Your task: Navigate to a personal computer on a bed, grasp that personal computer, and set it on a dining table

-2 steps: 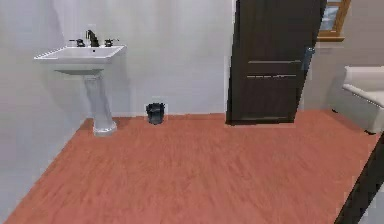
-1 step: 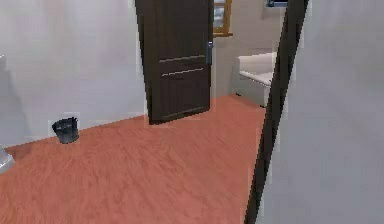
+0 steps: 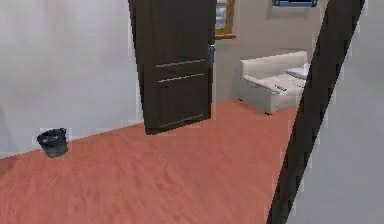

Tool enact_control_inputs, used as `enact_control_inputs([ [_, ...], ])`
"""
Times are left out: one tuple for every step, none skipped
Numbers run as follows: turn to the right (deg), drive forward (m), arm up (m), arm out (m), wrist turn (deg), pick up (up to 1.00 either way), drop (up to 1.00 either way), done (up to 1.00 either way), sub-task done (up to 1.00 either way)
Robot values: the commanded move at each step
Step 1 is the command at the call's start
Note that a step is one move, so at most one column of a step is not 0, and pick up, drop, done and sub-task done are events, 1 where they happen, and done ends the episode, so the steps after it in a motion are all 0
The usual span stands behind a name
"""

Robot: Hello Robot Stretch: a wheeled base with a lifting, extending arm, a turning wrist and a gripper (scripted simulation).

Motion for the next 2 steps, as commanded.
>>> enact_control_inputs([
  [-6.0,0.0,0.0,0.0,0.0,0.0,0.0,0.0,0.0],
  [-3.0,0.0,0.0,0.0,0.0,0.0,0.0,0.0,0.0],
])
